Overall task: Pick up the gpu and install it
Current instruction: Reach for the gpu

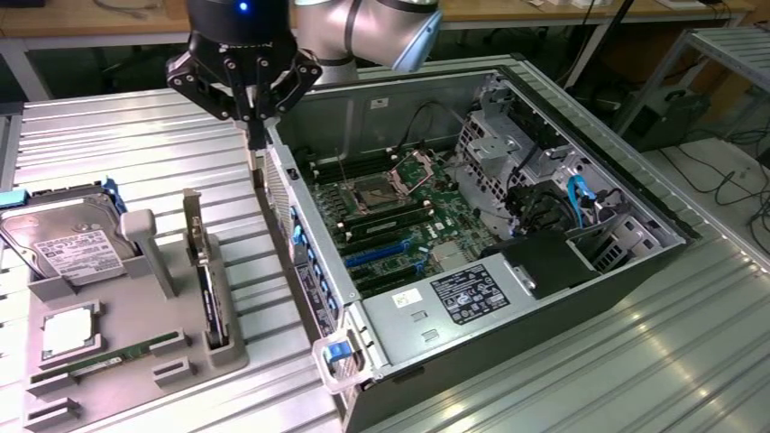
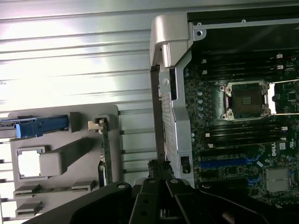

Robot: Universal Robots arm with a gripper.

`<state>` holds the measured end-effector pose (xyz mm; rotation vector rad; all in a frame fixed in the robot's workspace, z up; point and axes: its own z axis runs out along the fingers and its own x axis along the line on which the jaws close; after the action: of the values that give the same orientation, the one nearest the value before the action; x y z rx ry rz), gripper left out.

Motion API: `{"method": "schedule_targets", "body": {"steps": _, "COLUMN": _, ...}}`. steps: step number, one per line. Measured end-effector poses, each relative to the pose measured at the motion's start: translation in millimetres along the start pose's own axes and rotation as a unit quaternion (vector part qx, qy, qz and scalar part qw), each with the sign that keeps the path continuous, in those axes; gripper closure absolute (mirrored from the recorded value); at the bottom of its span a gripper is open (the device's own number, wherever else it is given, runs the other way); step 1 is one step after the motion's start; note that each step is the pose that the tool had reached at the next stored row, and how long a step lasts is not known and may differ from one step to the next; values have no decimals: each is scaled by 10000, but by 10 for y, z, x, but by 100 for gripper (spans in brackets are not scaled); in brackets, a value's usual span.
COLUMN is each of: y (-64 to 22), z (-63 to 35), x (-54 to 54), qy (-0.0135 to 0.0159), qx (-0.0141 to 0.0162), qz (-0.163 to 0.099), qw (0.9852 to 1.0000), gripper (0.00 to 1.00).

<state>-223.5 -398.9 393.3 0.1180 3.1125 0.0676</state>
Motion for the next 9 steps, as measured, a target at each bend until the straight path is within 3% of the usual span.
{"method": "schedule_targets", "body": {"steps": 9, "y": -6, "z": -2, "x": 78, "qy": 0, "qx": 0, "qz": 0, "qw": 10000, "gripper": 89}}
